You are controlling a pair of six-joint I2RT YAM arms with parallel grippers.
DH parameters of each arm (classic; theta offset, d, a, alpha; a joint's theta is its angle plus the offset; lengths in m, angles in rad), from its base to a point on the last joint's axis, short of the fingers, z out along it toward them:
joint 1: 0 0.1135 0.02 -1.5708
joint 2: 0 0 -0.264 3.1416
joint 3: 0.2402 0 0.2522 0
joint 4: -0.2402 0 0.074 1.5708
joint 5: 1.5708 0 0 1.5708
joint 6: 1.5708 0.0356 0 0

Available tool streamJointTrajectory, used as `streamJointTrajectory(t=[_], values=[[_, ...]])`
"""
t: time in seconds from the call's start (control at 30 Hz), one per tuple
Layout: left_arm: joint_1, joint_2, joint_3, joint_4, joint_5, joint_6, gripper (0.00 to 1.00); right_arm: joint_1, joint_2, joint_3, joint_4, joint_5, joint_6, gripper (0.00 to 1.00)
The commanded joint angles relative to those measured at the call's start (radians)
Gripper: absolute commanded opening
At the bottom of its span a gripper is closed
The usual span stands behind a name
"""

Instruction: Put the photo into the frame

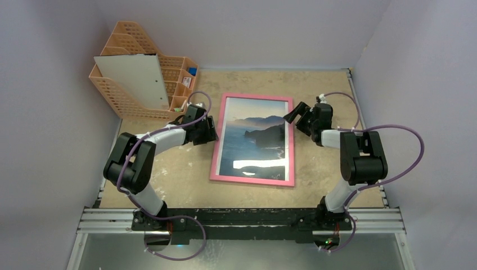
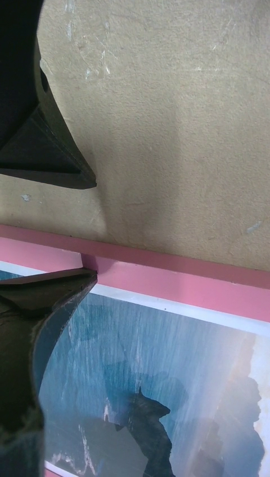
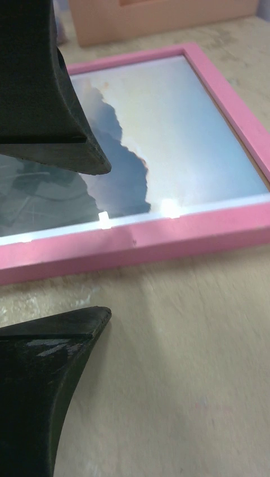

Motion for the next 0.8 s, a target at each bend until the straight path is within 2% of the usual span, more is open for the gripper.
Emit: streamJointTrajectory(t=[0.0,0.1,0.23,0.53,0.77], values=[[0.005,-0.039,-0.007,0.027,0.036,-0.014,0.57,-0.004,-0.031,0.041,-0.152,0.149,-0.013,0.89],[0.005,-0.034,-0.011,0.039,0.066,-0.018,0.57,-0.003,-0.025,0.043,-0.142,0.124,-0.026,0.88],[0.005,-0.027,-0.022,0.072,0.104,-0.034,0.57,-0.003,-0.007,0.035,-0.127,-0.016,-0.017,0.84],[0.007,0.025,-0.007,0.082,0.082,-0.058,0.43,0.009,0.086,0.053,-0.049,-0.249,0.004,0.66],[0.016,0.095,0.118,0.002,0.073,-0.011,0.41,0.024,0.149,0.072,0.111,-0.409,0.045,0.62]])
